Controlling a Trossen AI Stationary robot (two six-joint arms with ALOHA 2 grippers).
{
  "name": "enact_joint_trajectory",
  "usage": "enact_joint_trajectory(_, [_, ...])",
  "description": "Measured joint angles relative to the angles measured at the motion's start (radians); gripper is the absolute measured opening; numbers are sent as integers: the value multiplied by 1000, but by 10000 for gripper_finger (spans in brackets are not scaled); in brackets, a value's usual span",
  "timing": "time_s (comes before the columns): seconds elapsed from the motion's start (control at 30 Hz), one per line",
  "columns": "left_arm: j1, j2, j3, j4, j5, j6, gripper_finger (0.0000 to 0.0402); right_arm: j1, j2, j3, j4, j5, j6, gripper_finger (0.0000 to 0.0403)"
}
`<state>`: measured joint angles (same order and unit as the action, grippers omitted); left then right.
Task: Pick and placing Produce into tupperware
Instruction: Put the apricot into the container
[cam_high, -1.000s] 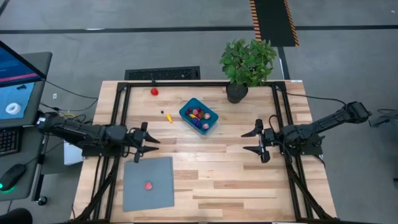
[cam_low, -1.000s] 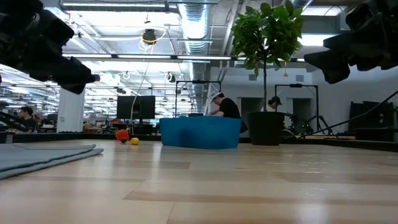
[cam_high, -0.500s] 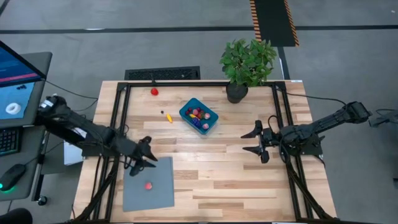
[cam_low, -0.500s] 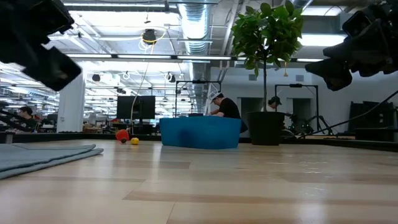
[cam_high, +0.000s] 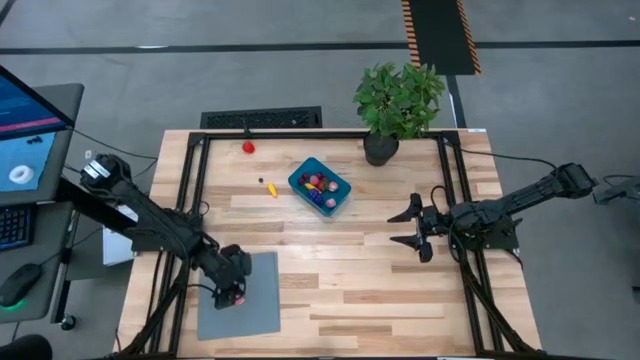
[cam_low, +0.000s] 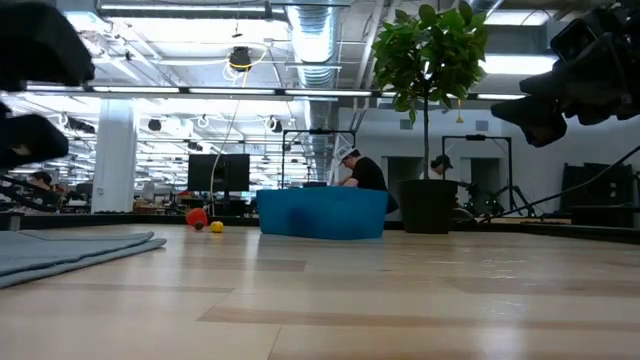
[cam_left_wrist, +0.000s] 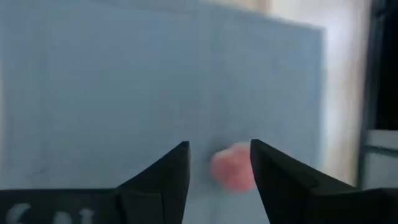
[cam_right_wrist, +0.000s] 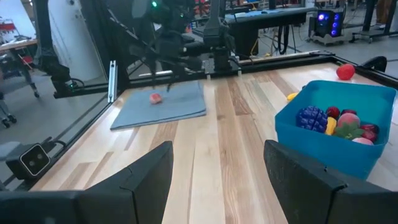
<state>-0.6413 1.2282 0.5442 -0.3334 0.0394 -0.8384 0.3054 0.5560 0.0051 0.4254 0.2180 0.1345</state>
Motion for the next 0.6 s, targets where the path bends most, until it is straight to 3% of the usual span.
enact_joint_trajectory(0.2, [-5,18,105,-48,42,-127,169,0,1,0,-27,0,19,274])
enact_joint_trajectory(0.4, [-27,19,109,-183,31,-238,170,0,1,0,-59,0,25,274])
enact_joint_trajectory(0.6, [-63,22,108,-164,36,-326,170,0,1,0,-59,-3,42,274])
